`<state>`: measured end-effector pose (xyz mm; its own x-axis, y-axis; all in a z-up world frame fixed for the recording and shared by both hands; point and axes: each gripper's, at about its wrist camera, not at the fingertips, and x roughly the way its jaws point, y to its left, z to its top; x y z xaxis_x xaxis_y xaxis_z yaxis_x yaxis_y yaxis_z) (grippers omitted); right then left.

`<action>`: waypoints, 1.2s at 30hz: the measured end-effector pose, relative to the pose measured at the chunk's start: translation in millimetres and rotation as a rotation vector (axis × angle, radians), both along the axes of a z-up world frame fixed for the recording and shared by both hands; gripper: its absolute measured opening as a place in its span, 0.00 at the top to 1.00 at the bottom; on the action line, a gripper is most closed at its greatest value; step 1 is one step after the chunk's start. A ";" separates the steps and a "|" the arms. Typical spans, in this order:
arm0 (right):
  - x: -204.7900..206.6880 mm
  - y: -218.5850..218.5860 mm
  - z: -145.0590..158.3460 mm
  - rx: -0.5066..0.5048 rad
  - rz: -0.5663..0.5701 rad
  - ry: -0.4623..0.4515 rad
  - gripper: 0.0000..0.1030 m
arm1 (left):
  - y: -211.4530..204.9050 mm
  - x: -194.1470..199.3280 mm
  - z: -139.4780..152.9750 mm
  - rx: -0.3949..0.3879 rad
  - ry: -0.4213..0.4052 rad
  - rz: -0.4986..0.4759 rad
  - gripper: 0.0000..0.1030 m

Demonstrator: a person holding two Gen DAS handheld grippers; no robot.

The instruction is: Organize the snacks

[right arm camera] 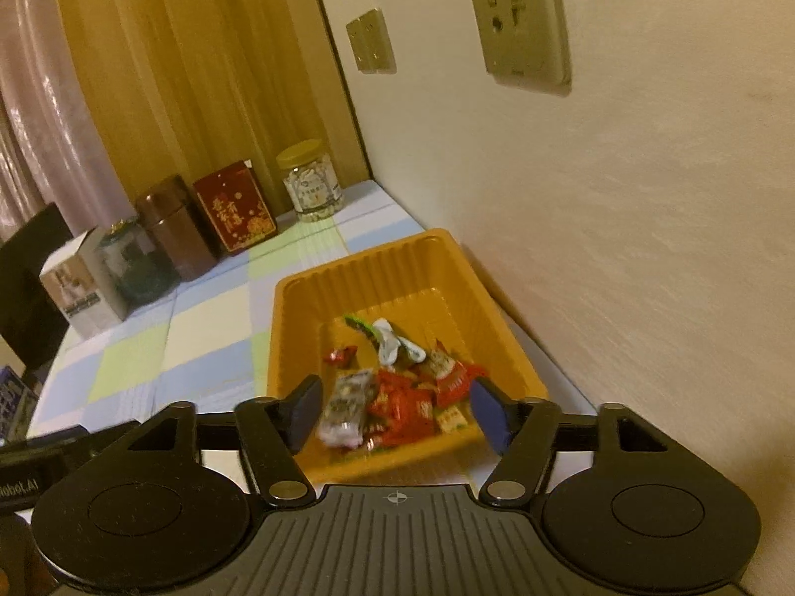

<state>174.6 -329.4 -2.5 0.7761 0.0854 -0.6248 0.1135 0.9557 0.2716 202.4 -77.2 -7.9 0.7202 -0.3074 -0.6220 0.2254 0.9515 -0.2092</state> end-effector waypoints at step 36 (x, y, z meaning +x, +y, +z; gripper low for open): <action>-189.0 55.8 43.0 -0.134 0.019 0.000 0.24 | 28.1 -179.8 42.1 0.075 -0.028 0.068 0.00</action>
